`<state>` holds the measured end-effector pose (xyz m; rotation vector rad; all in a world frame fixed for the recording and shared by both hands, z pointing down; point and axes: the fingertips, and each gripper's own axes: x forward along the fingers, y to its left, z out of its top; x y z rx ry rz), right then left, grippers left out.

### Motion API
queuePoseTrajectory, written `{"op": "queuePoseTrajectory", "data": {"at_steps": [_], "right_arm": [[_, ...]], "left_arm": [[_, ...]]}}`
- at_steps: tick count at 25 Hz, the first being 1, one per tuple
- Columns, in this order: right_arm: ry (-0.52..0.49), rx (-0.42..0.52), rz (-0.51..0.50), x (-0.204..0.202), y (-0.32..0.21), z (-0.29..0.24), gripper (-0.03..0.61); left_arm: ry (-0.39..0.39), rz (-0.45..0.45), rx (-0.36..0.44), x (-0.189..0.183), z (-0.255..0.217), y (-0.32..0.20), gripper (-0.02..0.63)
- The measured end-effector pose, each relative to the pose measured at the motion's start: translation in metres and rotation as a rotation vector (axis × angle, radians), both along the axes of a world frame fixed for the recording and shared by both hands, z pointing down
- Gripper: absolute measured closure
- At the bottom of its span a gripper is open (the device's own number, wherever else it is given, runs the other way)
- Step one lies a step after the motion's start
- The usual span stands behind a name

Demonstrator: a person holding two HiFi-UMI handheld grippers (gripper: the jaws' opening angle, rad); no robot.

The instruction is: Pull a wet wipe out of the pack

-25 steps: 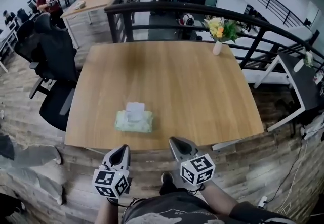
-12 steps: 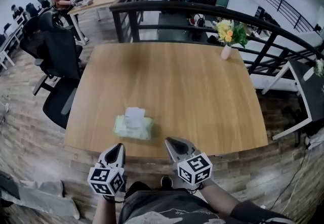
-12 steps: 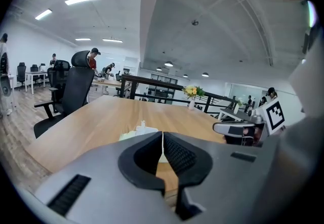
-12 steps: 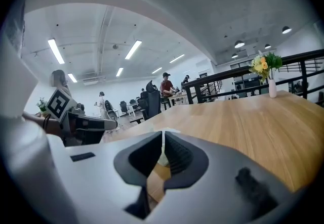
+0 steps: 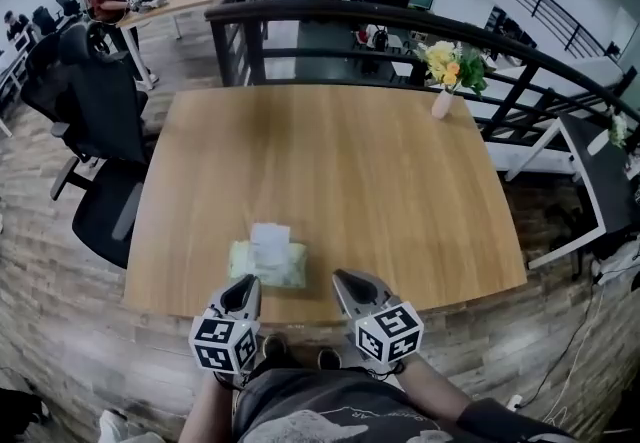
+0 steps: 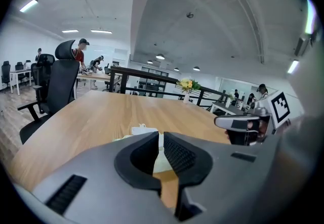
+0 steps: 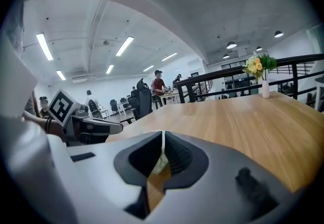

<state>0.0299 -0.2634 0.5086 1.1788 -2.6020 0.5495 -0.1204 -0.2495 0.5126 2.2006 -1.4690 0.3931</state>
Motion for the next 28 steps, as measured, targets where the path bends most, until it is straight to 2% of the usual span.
{"op": "queuePoseTrajectory", "data": {"at_steps": [8,9,11,13,21,28], "right_arm": [[0.024,0.0,0.042,-0.021,-0.017,-0.001,0.549],[0.028,-0.002,0.043,-0.022,-0.018,0.0,0.549],[0.034,-0.005,0.048,-0.025,-0.021,0.003,0.549],[0.041,-0.008,0.056,-0.026,-0.023,0.005,0.549],[0.065,-0.02,0.078,-0.034,-0.032,0.011,0.549],[0.086,-0.038,0.069,-0.047,-0.036,0.02,0.549]], "left_arm": [[-0.055,0.051,-0.043,-0.014,0.018,-0.025,0.59],[-0.053,0.064,-0.05,-0.013,0.021,-0.027,0.576],[-0.05,0.09,-0.062,-0.009,0.025,-0.032,0.503],[-0.061,0.107,-0.068,-0.007,0.029,-0.036,0.482],[-0.087,0.12,-0.111,-0.011,0.042,-0.053,0.48],[-0.065,0.156,-0.134,-0.018,0.047,-0.053,0.482]]}}
